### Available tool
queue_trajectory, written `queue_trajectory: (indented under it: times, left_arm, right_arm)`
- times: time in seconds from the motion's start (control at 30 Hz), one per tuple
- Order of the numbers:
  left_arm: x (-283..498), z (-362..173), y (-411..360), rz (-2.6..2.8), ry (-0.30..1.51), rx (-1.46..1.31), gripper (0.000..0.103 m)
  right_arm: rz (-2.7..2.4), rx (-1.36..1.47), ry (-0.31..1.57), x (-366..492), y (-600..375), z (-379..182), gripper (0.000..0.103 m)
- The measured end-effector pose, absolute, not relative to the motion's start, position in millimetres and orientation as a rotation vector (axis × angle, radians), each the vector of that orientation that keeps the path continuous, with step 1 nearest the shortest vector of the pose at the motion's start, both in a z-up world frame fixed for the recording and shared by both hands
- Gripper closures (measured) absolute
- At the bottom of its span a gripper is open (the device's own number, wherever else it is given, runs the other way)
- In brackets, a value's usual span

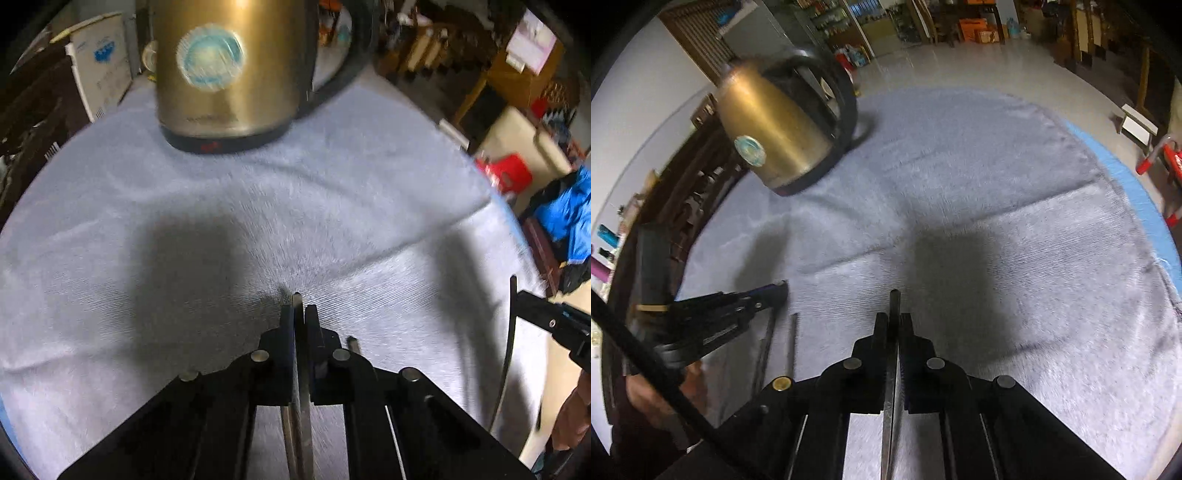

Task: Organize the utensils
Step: 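Grasp a dark chopstick with the left tool while the right tool grasps another, then lift both held chopsticks and carry them over the metal cup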

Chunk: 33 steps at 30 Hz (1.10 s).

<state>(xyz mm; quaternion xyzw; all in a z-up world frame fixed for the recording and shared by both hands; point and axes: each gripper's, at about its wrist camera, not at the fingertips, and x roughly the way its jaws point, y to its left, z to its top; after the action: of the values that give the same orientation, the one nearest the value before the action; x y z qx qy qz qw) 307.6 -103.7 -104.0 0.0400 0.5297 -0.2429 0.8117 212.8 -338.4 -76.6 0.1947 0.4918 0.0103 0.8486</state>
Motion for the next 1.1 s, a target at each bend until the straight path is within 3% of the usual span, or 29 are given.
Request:
queue_trajectory:
  times: [0.47,0.83,1.1]
  left_arm:
    - [169,35,9,-0.351,0.710,-0.071,0.097]
    - [52,82,43,-0.317,0.491,-0.154,0.098]
    - [19,99,53,-0.331,0.458,-0.170,0.098]
  right_arm:
    - [0.019,0.368,0.695,86,-323,26,0.097]
    - [-0.026,0.321,0.519,-13,-299,69,0.100]
    - [-0.023,0.285,0.480,-43,-288,90,0.101]
